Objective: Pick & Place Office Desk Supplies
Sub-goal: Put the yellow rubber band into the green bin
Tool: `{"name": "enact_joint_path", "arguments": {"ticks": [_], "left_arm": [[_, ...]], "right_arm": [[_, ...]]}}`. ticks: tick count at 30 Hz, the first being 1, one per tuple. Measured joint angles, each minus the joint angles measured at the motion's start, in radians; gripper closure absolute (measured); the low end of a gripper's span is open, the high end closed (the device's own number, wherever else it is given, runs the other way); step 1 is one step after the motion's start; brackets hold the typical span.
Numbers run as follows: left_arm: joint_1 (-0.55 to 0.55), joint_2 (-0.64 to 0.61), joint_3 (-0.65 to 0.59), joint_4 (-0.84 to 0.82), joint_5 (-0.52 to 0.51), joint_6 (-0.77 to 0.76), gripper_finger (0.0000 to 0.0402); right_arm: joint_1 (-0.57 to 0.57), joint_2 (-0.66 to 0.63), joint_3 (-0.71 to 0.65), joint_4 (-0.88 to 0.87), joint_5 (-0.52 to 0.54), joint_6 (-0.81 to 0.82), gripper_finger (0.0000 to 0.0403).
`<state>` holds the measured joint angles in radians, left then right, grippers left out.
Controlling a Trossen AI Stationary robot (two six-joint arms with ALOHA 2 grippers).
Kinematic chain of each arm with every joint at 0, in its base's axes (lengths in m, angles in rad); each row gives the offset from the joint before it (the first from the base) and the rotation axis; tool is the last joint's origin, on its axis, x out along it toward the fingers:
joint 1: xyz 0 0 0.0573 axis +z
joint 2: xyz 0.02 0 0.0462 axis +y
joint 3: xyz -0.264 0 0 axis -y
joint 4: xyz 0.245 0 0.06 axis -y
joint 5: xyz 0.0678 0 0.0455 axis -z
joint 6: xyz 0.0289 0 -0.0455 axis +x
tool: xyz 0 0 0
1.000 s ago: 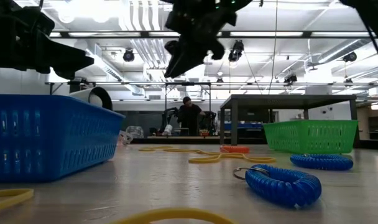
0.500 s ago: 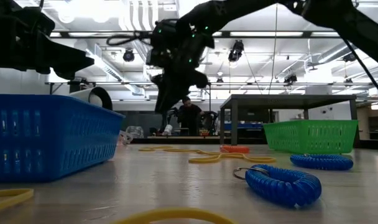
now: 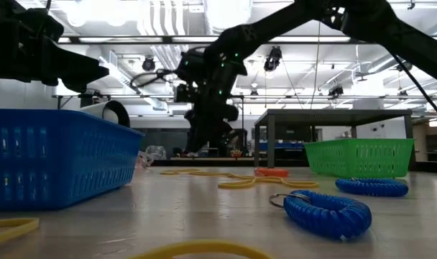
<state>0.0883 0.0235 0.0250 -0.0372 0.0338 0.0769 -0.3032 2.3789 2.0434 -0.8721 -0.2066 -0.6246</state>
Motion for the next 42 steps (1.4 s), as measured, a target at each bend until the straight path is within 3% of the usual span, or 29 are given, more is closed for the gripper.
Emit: {"name": "enact_joint_path", "arguments": {"ticks": [13, 25, 42], "left_arm": [[0.000, 0.000, 0.000, 0.000, 0.000, 0.000, 0.0190], [0.000, 0.000, 0.000, 0.000, 0.000, 0.000, 0.0190], [0.000, 0.000, 0.000, 0.000, 0.000, 0.000, 0.0190]], "right_arm": [[-0.003, 0.034, -0.006, 0.047, 0.053, -0.010, 0.0297], [-0.003, 0.031, -0.084, 0.135, 0.050, 0.007, 0.0294], [0.020, 0.025, -0.130, 0.160, 0.053, 0.020, 0.0321]]}}
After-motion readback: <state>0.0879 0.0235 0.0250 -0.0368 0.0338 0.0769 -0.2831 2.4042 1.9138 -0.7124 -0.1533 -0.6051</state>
